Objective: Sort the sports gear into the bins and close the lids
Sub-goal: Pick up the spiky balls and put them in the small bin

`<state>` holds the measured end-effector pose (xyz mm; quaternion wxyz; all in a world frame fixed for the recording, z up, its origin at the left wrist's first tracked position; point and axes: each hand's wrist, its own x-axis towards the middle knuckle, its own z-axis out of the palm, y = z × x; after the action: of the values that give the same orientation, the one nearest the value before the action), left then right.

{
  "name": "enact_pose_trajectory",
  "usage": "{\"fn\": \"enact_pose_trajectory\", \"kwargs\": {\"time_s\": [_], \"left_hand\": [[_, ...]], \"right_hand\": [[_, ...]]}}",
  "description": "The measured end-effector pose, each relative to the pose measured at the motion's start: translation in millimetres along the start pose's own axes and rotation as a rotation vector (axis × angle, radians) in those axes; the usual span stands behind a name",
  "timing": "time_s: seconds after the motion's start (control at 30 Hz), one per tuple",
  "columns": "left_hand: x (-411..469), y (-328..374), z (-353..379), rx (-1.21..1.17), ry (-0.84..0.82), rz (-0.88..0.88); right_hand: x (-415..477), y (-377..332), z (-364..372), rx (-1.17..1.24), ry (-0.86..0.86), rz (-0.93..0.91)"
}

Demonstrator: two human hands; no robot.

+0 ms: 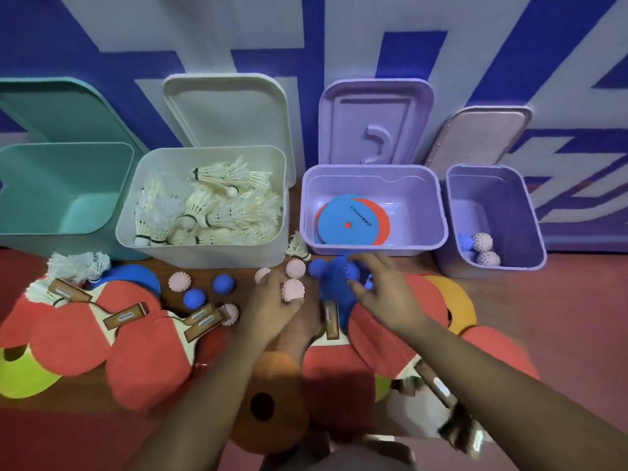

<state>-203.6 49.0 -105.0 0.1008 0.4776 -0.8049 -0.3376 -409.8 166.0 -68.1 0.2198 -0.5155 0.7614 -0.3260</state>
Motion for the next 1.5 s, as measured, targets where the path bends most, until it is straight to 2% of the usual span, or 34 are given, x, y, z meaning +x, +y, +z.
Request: {"fn": "enact_pose_trajectory", "kwargs": {"time_s": [0.2, 0.3, 0.57, 0.67, 0.93, 1.1, 1.23, 1.5], "left_hand": [[7, 96, 34, -0.128, -0.032, 0.059], [13, 142, 59, -0.158, -0.040, 0.094], [32, 238, 102, -0.149, 0.006, 0.258], [46, 257, 118, -0.162, -0.026, 0.246], [95, 308, 162, 0.000, -0.090, 0.267], [122, 315, 183, 0.106, -0.150, 0.297], [120, 299, 164, 0.003, -0.146, 0.297], [54, 187, 79, -0.099, -0.041, 0.205]], "right_hand": [[-4, 45, -108, -0.056, 0.181, 0.084], [2, 81, -147, -0.107, 0.223, 0.214], [7, 165, -168, -0.212, 0.027, 0.477], [-2, 176, -168, -0.164, 0.031, 0.485], [-42, 177, -179, -0.116, 0.216, 0.395], [-45, 171, -177, -0.092, 0.228, 0.406], [-44, 154, -170, -0.068, 0.208, 0.375], [-26, 76, -104, 0.007, 0.120, 0.134]]}}
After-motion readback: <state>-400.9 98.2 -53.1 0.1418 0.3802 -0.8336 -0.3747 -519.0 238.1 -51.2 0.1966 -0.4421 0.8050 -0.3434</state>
